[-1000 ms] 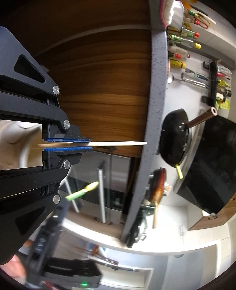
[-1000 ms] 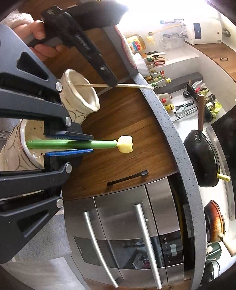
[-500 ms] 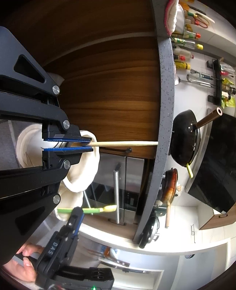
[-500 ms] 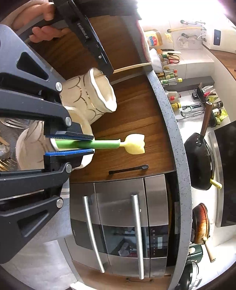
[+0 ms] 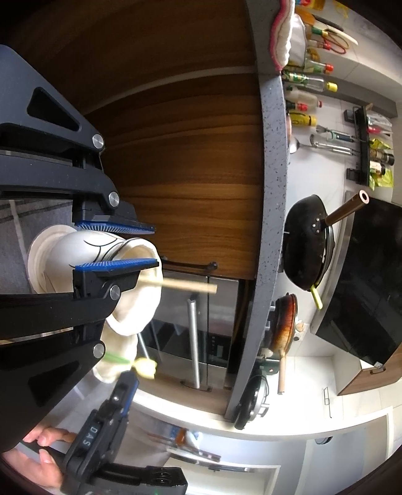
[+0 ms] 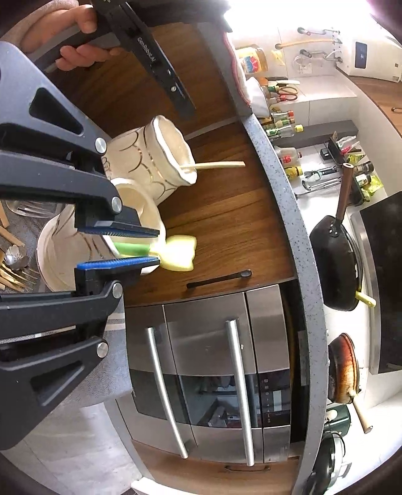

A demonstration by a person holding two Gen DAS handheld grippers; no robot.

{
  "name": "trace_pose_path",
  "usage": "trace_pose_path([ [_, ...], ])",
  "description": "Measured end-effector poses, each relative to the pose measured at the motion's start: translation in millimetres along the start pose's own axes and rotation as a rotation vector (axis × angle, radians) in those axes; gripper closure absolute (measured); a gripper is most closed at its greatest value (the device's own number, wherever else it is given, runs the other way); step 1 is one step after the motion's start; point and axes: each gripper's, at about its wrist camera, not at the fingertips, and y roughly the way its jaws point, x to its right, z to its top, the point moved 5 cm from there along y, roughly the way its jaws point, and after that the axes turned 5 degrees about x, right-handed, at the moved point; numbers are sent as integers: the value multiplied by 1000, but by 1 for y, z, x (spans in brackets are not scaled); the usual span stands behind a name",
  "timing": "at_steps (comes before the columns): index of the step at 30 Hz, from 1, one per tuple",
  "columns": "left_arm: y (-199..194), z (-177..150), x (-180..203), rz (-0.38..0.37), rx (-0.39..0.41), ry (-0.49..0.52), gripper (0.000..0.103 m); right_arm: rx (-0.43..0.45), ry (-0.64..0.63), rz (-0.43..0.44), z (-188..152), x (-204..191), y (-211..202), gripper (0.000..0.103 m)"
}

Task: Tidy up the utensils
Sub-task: 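Withdraw both open tools back over the remaining utensils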

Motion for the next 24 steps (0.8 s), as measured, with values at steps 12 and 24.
trace_pose_path([
  [12,-20,-16,4,16,-8,11,41,37,2,-11,-1,-1,-27,36],
  [24,-45,-69,14,4,-133,16,10,57,-20,-96,-31,2,-73,5],
])
